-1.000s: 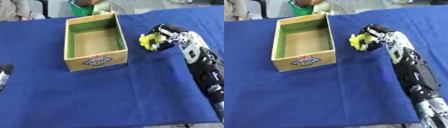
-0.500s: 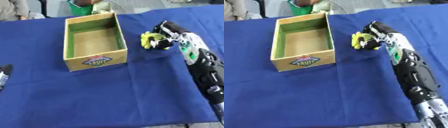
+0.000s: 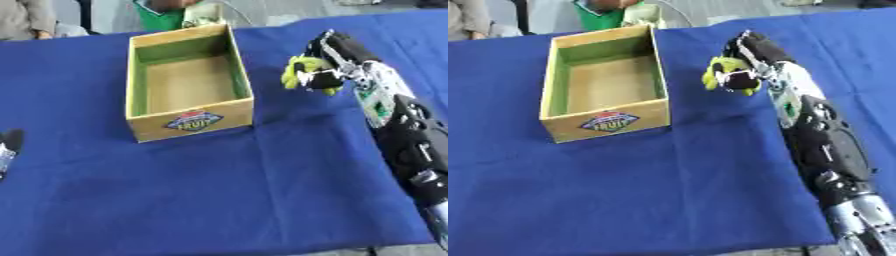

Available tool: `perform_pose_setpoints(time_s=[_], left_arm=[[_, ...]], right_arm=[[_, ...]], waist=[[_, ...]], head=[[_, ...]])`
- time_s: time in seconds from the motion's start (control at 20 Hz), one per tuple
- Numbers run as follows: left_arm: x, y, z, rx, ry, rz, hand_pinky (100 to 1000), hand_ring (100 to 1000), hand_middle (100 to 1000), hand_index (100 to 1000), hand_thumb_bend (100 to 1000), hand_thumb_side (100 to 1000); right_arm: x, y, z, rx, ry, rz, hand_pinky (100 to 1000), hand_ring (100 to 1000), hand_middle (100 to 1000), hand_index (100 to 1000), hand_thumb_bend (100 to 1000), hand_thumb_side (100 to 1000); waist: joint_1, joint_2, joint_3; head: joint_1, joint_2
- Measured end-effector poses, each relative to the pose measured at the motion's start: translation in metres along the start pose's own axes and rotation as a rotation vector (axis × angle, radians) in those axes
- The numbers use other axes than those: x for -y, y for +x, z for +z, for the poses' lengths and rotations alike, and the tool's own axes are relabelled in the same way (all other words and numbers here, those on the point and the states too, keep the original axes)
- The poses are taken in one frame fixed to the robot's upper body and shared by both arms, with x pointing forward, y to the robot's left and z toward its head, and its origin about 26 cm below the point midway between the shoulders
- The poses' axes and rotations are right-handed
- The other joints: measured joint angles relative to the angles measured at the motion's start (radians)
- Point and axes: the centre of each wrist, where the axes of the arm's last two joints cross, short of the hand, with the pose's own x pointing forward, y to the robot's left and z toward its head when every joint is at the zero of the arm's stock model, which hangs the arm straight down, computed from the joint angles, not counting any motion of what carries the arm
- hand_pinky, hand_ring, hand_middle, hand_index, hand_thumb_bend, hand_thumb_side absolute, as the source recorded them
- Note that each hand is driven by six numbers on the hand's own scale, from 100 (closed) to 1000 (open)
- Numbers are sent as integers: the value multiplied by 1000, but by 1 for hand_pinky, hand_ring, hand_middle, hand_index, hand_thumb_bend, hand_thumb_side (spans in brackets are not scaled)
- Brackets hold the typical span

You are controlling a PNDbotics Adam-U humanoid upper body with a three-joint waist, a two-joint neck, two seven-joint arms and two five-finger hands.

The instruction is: Pick up objects on the table and place them in the box.

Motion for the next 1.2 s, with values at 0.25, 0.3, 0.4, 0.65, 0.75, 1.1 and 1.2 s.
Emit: perform_pose_setpoints(time_s=[0.25, 0.3, 0.4, 0.65, 0.75, 1.1, 1.2], left_arm=[[0, 0, 0, 0, -1, 0, 491, 410, 466, 624, 694, 217], [0, 0, 0, 0, -1, 0, 491, 410, 466, 624, 694, 217], [0, 0, 0, 0, -1, 0, 491, 410, 466, 624, 694, 217], [0, 0, 0, -1, -4, 0, 491, 410, 466, 624, 694, 217], [0, 0, 0, -1, -4, 1, 491, 410, 466, 624, 695, 218], [2, 0, 0, -3, -12, 4, 491, 410, 466, 624, 696, 217], [2, 0, 0, -3, -14, 4, 491, 410, 466, 624, 696, 218]], right_arm=[[12, 18, -11, 64, -37, 3, 271, 100, 100, 144, 100, 270], [15, 22, -14, 80, -44, 5, 271, 100, 100, 144, 100, 268], [21, 33, -21, 112, -61, 6, 270, 100, 100, 144, 100, 254], [33, 66, -38, 199, -91, 8, 270, 100, 100, 145, 100, 236], [34, 80, -44, 235, -94, 6, 270, 100, 100, 145, 100, 231], [32, 124, -59, 351, -87, 13, 272, 100, 100, 148, 100, 232], [28, 134, -62, 384, -75, 16, 275, 100, 100, 150, 100, 242]], waist=[[0, 0, 1], [0, 0, 1], [0, 0, 1], [0, -3, 7], [0, -5, 9], [1, -7, 22], [1, -7, 26]], head=[[-4, 0], [-5, 0], [-7, -1], [-12, -1], [-16, -2], [-23, -9], [-26, -10]])
